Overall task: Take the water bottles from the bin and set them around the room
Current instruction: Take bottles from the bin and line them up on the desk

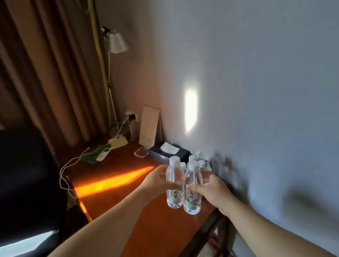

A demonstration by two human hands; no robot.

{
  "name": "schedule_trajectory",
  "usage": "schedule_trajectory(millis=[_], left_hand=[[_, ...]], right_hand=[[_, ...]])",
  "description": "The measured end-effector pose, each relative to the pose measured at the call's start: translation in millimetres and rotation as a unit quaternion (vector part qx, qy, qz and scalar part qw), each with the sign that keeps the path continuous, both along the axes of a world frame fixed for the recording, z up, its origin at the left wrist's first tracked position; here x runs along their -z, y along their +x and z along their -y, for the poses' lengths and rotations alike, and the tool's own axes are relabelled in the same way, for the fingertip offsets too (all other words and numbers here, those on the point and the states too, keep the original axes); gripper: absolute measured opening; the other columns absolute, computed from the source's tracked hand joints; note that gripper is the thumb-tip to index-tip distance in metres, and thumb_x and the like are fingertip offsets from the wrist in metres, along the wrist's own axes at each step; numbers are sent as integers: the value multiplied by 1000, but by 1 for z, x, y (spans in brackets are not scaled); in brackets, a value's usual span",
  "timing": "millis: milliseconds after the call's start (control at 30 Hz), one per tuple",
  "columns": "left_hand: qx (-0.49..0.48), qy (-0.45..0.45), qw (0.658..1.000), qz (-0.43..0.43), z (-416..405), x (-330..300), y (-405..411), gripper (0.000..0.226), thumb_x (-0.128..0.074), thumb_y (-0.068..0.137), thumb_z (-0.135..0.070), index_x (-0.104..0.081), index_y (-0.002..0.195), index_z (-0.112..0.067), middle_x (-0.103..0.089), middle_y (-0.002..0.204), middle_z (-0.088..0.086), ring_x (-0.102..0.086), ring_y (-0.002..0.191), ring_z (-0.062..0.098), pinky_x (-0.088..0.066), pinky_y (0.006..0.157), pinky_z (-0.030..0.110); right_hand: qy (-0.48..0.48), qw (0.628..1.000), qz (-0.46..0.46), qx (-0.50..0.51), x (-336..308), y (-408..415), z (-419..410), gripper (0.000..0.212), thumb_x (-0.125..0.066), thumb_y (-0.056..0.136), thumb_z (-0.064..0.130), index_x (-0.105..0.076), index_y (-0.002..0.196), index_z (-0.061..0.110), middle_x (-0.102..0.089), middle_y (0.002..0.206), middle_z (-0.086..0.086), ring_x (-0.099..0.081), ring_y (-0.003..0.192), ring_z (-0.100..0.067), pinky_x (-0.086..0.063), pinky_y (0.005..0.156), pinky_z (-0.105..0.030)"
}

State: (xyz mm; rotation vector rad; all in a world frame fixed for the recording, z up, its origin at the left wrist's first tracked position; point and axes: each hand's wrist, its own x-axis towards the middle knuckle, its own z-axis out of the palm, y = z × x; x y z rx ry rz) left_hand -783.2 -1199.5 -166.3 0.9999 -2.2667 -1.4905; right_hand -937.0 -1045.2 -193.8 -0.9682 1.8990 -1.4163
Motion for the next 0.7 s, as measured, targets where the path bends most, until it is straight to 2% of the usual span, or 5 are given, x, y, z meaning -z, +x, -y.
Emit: schedule_trajectory(millis=[100,167,300,500,700], left_hand=[[56,-3,998,17,44,22,-27,73,-94,56,-47,-56,119,-49,-67,109,-19,-65,98,2,-54,78,23],[88,-18,996,24,69,36,-40,76,-92,54,-54,-56,121,-50,-67,106,-23,-64,94,-2,-44,66,14],[149,-23,987,55,114,59,-50,75,-88,48,-63,-52,113,-57,-63,96,-31,-63,88,-6,-50,66,14],[231,-42,967,104,158,95,-59,86,-91,55,-54,-52,131,-51,-61,85,-36,-59,74,-21,-41,47,2],[278,-31,952,122,175,137,-83,79,-92,54,-43,-55,124,-47,-61,99,-32,-61,85,-11,-52,65,9]], right_hand=[[25,997,14,76,22,-7,28,48,-90,67,30,-67,108,28,-76,101,9,-72,93,-6,-56,83,-28],[44,991,21,122,32,-7,45,55,-91,66,32,-60,112,34,-71,107,12,-68,94,-3,-52,72,-18],[80,977,22,198,43,5,74,51,-90,67,32,-59,107,36,-71,97,15,-68,78,10,-46,57,-5],[111,948,59,292,75,24,104,69,-93,62,32,-56,120,33,-69,106,17,-66,88,5,-47,63,-13],[124,930,99,331,110,21,118,66,-92,68,25,-54,121,29,-69,111,12,-66,94,-2,-50,68,-18]])
